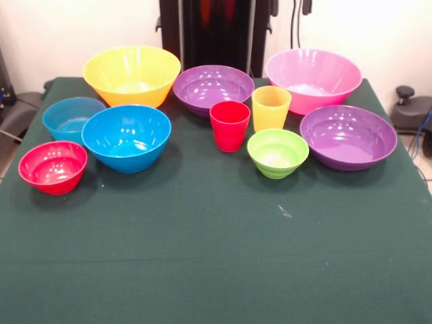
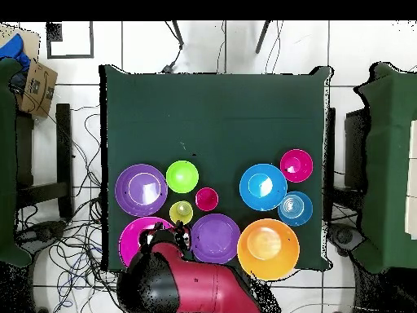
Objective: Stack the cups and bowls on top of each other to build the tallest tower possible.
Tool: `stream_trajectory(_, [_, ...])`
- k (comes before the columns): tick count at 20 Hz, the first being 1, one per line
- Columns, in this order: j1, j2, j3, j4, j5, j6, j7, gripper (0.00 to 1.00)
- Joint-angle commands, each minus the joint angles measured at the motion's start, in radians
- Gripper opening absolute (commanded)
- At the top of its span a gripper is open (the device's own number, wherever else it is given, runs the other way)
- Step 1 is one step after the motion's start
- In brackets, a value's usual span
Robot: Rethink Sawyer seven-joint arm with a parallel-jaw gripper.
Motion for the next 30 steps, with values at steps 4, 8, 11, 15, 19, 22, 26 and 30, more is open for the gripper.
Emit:
stream_trajectory(4, [-0.07, -0.007, 0.098, -0.01, -0.017, 0.219, -0.021, 1.0])
stream_trajectory(8, [-0.066, -0.012, 0.104, -0.012, -0.027, 0.22, -0.001, 1.0])
stream_trajectory(11, [-0.087, -0.016, 0.117, -0.001, -0.027, 0.215, -0.013, 1.0])
stream_trajectory(15, [-0.132, 0.006, 0.154, 0.003, -0.018, 0.201, -0.031, 1.0])
stream_trajectory(19, [-0.119, 0.068, 0.172, -0.013, -0.036, 0.168, 0.011, 1.0])
stream_trajectory(22, [-0.1, 0.073, 0.148, -0.041, -0.059, 0.186, 0.027, 1.0])
stream_trajectory(26, [-0.141, 0.093, 0.16, -0.056, -0.088, 0.182, -0.022, 1.0])
stream_trajectory(30, [-0.18, 0.143, 0.156, -0.067, -0.148, 0.133, -0.04, 1.0])
